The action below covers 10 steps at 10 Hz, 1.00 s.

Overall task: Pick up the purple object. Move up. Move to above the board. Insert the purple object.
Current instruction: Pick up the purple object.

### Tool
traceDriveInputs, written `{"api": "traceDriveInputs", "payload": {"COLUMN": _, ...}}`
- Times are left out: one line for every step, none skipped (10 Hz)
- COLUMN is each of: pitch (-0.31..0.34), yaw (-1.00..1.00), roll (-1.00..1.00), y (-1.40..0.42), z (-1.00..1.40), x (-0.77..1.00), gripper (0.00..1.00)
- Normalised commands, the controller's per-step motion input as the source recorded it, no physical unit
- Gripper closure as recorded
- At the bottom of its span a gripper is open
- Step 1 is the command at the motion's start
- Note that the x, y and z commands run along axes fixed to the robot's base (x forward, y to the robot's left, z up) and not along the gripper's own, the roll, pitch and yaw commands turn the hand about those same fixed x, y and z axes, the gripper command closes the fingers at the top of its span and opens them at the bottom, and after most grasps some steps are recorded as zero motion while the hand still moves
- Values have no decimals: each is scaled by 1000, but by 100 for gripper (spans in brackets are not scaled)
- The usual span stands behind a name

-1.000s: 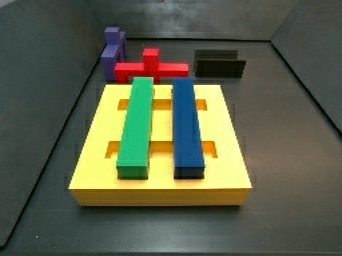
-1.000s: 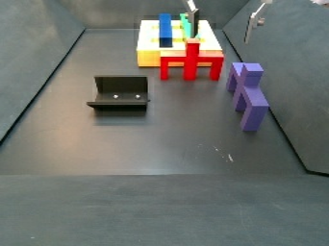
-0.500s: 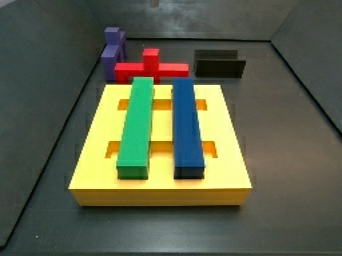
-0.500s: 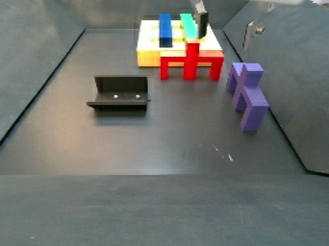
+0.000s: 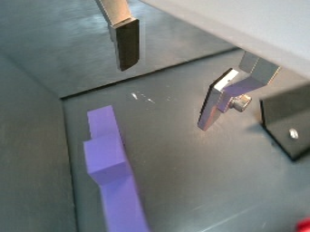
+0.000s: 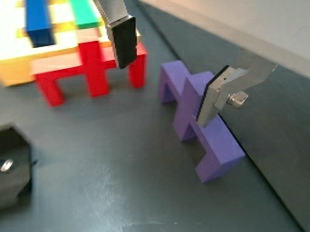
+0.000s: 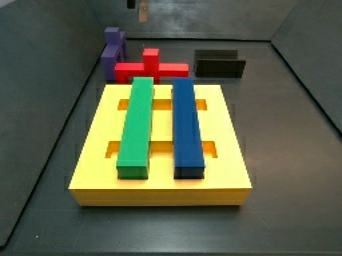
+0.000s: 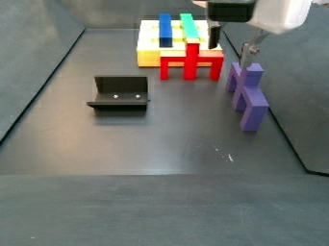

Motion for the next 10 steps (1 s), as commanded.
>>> {"api": "traceDriveInputs", "payload": {"pitch": -16, "yaw": -663, "roll": 0, "y": -223, "z": -200, "x": -334, "gripper": 0}}
{"api": "traceDriveInputs", "payload": {"pitch": 0, "yaw": -671, "roll": 20, "y": -223, "z": -220, "x": -329, "gripper": 0}}
{"api": "traceDriveInputs", "payload": {"pitch": 0, "yaw": -711, "roll": 20, "y": -186, "z": -231, "x": -306, "gripper": 0}}
{"api": "traceDriveInputs", "payload": {"pitch": -34, "yaw": -714, "roll": 0, "y": -157, "z": -360, "x": -331, "gripper": 0}}
{"api": "traceDriveInputs", "payload": {"pitch": -90, "yaw": -677, "roll": -14, "y": -83, "z": -463, "x": -431, "gripper": 0}}
{"api": "traceDriveInputs", "payload": {"pitch": -81, "yaw": -634, "roll": -4, "y": -83, "z": -429, "x": -483, "gripper": 0}}
{"api": "traceDriveInputs", "payload": {"pitch": -59, "yaw": -640, "roll": 0, "y": -54, "z": -349, "x": -497, "gripper": 0}}
{"api": "traceDriveInputs", "payload": {"pitch": -29, "yaw": -560, "roll": 16, "y": -54, "z": -197, "x": -591, "gripper": 0}}
{"api": "traceDriveInputs", "payload": {"pitch": -30, "yaw": -3, "roll": 6, "y": 0, "z": -97, "x": -83, "gripper": 0}}
{"api": "traceDriveInputs", "payload": {"pitch": -14, "yaw": 0, "roll": 0, "y": 49, "z": -77, "x": 0, "gripper": 0}}
